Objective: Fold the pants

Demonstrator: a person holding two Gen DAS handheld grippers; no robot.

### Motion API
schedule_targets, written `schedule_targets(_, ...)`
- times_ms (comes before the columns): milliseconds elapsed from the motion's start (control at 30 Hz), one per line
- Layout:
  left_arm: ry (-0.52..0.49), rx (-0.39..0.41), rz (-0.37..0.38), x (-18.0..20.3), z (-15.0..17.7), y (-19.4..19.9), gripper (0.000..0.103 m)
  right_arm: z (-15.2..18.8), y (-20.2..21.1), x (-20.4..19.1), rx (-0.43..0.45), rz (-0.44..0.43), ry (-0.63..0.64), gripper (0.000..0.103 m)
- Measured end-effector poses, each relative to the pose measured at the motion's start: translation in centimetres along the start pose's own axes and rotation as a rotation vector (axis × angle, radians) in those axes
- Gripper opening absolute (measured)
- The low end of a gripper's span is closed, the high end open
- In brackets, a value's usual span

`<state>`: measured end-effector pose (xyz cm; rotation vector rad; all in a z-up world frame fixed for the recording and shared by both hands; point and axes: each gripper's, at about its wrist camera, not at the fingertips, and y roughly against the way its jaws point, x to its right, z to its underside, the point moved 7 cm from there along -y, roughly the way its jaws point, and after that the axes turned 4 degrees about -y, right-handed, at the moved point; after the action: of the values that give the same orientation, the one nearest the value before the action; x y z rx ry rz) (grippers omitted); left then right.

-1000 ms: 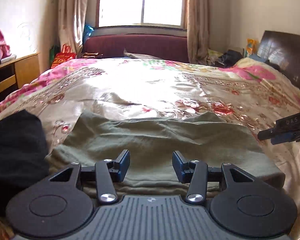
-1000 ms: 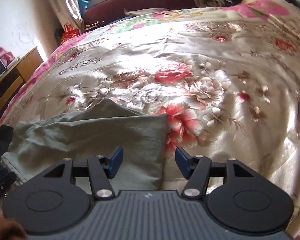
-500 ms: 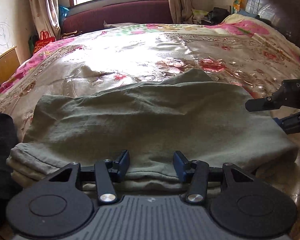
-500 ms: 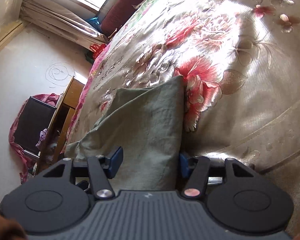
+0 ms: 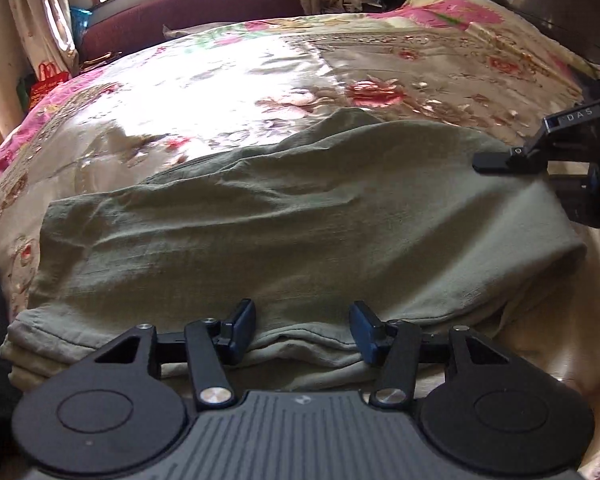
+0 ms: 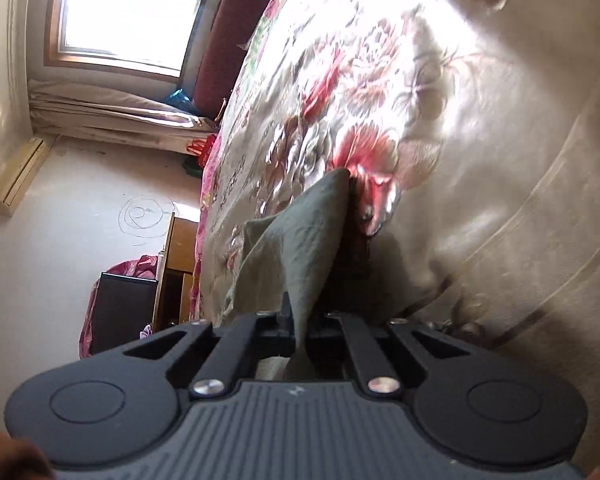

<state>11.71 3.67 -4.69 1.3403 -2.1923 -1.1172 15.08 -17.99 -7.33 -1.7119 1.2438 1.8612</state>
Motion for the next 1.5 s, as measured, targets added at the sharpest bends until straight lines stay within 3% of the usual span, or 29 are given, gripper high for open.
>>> schedule_targets(233,-0.099,0.051,0.233,9.8,-2.5,1.1,0.066,-3.7,11.0,3.8,0.145,0.139,0.003,0.004)
schedule_targets(300,-0.118,0.075,0.254,11.2,-3.3,1.4,0.066,-4.0,13.6,4.7,0.165,0.178,0.019,0.01)
schedule_targets(400,-0.134,0.131,0.22,12.1,-5.1,1.6,0.066,-3.9,16.0,5.8,0.212,0.178,-0.012,0.014)
schedule_targets(567,-0.104,0.19,0.259,14.0,-6.8,1.6,0.066,-2.7,15.1,6.9,0.194,0.107,-0.072,0.032)
schedule_targets(667,-0.078,0.241,0.181,14.3,-7.6,0.6,0.066,-2.5,14.1,7.0,0.178,0.111,-0.074,0.028)
schedule_targets(733,-0.026,0.278,0.207,13.9,-8.9,0.3,0.066,-2.4,14.4,6.5,0.176,0.123,-0.05,0.017)
schedule_targets(800,-0.015,0.255,0.241,13.9,-10.2,-0.9,0.067,-2.2,14.5,6.1,0.178,0.16,-0.025,0.014)
schedule_targets(867,-0.006,0.143,0.243,13.8,-10.6,-4.3,0.069,-2.1,15.0,6.4,0.189,0.165,-0.044,0.011)
schedule_targets(933,0.031,0.003,0.185,12.8,-10.3,-8.2,0.068,-2.2,15.4,6.9,0.205,0.16,-0.073,0.009)
schedule_targets(1067,0.092,0.07,0.176,11.0,-10.9,-6.8,0.068,-2.1,15.9,7.0,0.211,0.146,-0.082,0.009)
schedule_targets(1167,0.103,0.128,0.206,10.2,-10.0,-3.9,0.069,-1.9,15.3,6.6,0.166,0.116,-0.073,0.015)
schedule_targets(1333,0.027,0.143,0.201,11.1,-5.3,-0.9,0.071,-2.1,13.6,7.4,0.152,0.16,-0.071,0.023)
schedule_targets(1500,-0.151,0.158,0.176,13.9,-2.3,0.2,0.072,-2.1,14.0,6.9,0.21,0.166,-0.105,0.006)
